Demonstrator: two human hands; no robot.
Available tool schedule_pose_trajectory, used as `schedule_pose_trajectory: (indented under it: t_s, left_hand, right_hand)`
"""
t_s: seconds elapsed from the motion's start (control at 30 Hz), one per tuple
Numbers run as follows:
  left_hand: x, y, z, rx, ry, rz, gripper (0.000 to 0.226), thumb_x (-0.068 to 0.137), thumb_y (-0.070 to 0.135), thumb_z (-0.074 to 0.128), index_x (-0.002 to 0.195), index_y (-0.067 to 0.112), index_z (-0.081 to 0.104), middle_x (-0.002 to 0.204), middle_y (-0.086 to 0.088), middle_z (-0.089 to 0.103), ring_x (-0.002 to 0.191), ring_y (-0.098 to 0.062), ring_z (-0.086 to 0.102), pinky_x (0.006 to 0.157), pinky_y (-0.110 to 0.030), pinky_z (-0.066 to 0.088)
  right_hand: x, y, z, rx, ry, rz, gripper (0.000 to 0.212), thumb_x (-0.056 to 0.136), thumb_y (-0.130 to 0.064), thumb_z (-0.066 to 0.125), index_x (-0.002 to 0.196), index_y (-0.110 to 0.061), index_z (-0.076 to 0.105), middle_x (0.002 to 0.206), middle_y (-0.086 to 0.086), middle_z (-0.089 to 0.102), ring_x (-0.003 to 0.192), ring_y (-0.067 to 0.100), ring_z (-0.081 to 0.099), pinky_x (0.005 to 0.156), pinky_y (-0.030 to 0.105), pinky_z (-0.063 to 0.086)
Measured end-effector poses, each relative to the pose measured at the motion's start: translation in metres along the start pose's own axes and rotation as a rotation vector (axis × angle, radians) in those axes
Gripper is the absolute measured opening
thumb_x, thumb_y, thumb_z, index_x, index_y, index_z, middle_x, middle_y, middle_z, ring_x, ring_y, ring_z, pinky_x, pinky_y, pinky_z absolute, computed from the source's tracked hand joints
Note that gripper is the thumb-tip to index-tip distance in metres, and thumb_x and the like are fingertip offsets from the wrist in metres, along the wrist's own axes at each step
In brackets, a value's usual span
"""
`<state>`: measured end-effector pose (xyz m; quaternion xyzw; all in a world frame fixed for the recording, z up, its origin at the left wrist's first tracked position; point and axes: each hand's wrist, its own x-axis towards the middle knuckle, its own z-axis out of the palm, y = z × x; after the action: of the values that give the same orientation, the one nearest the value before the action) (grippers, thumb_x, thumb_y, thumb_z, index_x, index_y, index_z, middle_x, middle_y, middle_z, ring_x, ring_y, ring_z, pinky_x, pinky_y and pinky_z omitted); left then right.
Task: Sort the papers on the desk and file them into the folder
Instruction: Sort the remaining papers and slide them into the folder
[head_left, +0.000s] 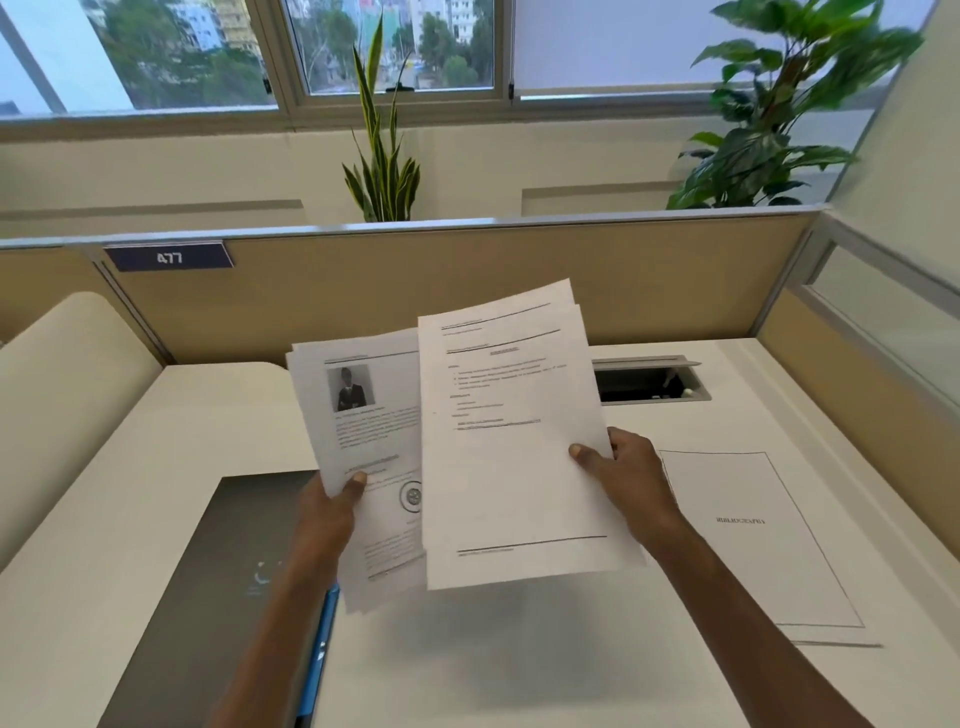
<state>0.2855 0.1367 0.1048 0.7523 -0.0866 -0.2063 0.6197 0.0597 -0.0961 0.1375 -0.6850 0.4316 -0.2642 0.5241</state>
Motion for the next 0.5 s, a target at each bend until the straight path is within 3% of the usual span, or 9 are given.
schedule_pose_trajectory:
  t_s: [0.13, 0.23, 0.3, 0.4, 0.5]
  left_hand:
    - [-0.021, -0.008, 0.018, -0.238, -0.272, -0.15, 0.017, 0.092, 0.012, 0.062, 0.106, 0.011, 0.071, 0.102, -0.015, 0.076, 0.085, -0.031, 0.075, 0.068, -0.04, 0.06]
    - [-0.038, -0.015, 0.027, -0.257, -0.378, -0.19, 0.04, 0.08, 0.029, 0.072, 0.114, 0.009, 0.07, 0.112, -0.019, 0.073, 0.096, -0.035, 0.073, 0.076, -0.046, 0.06]
    - [-0.046, -0.018, 0.032, -0.244, -0.394, -0.204, 0.049, 0.082, 0.05, 0.067, 0.118, 0.016, 0.068, 0.113, -0.015, 0.073, 0.1, -0.036, 0.072, 0.085, -0.053, 0.057]
    - [-0.055, -0.007, 0.04, -0.273, -0.369, -0.194, 0.053, 0.085, 0.072, 0.047, 0.115, 0.033, 0.068, 0.106, -0.002, 0.077, 0.098, -0.03, 0.073, 0.08, -0.049, 0.059]
    - [-0.062, 0.008, 0.047, -0.146, -0.353, 0.033, 0.047, 0.081, 0.053, 0.07, 0.12, 0.027, 0.065, 0.111, 0.004, 0.075, 0.102, -0.024, 0.072, 0.08, -0.04, 0.061]
  right_hand:
    - [-0.012, 0.007, 0.013, -0.052, -0.062, 0.083, 0.029, 0.085, -0.037, 0.068, 0.106, -0.017, 0.063, 0.099, -0.003, 0.068, 0.086, 0.016, 0.064, 0.067, 0.028, 0.049]
    - [-0.022, 0.023, 0.018, 0.056, -0.155, 0.172, 0.046, 0.075, -0.037, 0.078, 0.111, -0.017, 0.058, 0.105, -0.002, 0.068, 0.093, 0.018, 0.066, 0.078, 0.034, 0.056]
    - [-0.028, 0.033, 0.018, 0.102, -0.2, 0.171, 0.042, 0.073, -0.029, 0.081, 0.11, -0.019, 0.063, 0.103, -0.001, 0.073, 0.095, 0.021, 0.069, 0.088, 0.043, 0.056]
    - [-0.034, 0.037, 0.017, 0.058, -0.105, 0.081, 0.031, 0.076, -0.024, 0.078, 0.106, -0.02, 0.069, 0.099, -0.003, 0.074, 0.089, 0.018, 0.069, 0.081, 0.038, 0.058]
    - [-0.037, 0.03, 0.015, 0.06, -0.002, -0.042, 0.033, 0.081, -0.026, 0.075, 0.111, -0.018, 0.064, 0.099, -0.004, 0.069, 0.085, 0.015, 0.066, 0.063, 0.018, 0.052]
